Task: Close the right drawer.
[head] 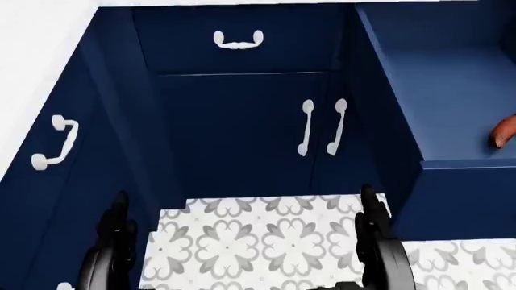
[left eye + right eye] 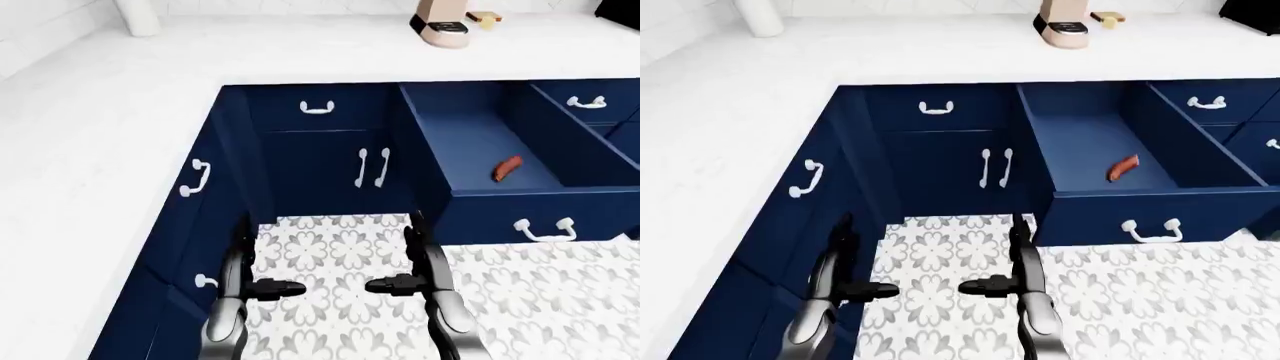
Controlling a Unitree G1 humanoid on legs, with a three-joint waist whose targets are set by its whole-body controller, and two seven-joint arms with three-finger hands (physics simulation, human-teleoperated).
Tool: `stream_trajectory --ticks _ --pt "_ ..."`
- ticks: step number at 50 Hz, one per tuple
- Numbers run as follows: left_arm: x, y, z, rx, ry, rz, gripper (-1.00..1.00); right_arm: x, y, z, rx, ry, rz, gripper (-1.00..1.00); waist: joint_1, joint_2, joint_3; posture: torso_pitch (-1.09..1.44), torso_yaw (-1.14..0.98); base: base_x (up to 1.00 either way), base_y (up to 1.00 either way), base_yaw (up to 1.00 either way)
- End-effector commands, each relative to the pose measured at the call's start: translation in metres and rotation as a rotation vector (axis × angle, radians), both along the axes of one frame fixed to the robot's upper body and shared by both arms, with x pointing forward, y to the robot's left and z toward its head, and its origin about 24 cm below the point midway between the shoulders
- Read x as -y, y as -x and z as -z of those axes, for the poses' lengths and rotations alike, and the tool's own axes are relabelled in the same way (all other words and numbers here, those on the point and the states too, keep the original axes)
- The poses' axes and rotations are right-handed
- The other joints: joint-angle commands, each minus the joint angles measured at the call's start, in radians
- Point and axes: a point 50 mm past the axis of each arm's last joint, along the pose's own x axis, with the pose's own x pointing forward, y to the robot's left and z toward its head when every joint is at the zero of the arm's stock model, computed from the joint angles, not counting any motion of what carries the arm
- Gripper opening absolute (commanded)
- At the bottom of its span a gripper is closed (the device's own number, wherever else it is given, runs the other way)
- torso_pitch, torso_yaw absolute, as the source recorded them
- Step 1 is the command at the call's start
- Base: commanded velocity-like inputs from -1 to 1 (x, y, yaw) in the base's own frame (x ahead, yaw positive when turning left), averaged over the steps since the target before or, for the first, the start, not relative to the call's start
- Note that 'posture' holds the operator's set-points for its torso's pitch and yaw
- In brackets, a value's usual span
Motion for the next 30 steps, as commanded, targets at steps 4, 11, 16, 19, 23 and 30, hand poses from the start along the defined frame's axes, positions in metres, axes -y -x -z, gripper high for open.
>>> stream_trajectory --ticks 4,11,16,19,23,30 --pt "0.002 -0.009 -0.033 0.174 -0.004 0.014 1.00 0.001 -0.008 -0.031 0.158 0.001 0.001 1.00 0.007 -0.001 -0.052 0.00 0.00 0.00 0.00 0.00" --pt "0.003 -0.009 -0.033 0.172 -0.010 0.017 1.00 0.000 -0.008 -0.030 0.151 -0.007 -0.003 1.00 0.008 -0.007 -0.075 0.00 0.00 0.00 0.00 0.00" --pt "0.003 -0.010 -0.031 0.167 -0.013 0.019 1.00 0.000 -0.010 -0.029 0.145 -0.009 -0.004 1.00 0.008 -0.005 -0.081 0.00 0.00 0.00 0.00 0.00" --pt "0.002 -0.018 -0.028 0.157 -0.010 0.019 1.00 0.001 -0.021 -0.025 0.129 -0.027 -0.018 1.00 0.007 -0.004 -0.084 0.00 0.00 0.00 0.00 0.00" --pt "-0.007 -0.033 -0.037 0.136 -0.027 0.004 1.00 0.001 -0.034 -0.034 0.112 -0.045 -0.024 1.00 0.007 -0.004 -0.094 0.00 0.00 0.00 0.00 0.00" --pt "-0.001 -0.052 -0.082 0.150 -0.069 0.038 1.00 0.011 -0.064 -0.055 0.094 -0.004 -0.011 1.00 0.005 -0.002 -0.095 0.00 0.00 0.00 0.00 0.00"
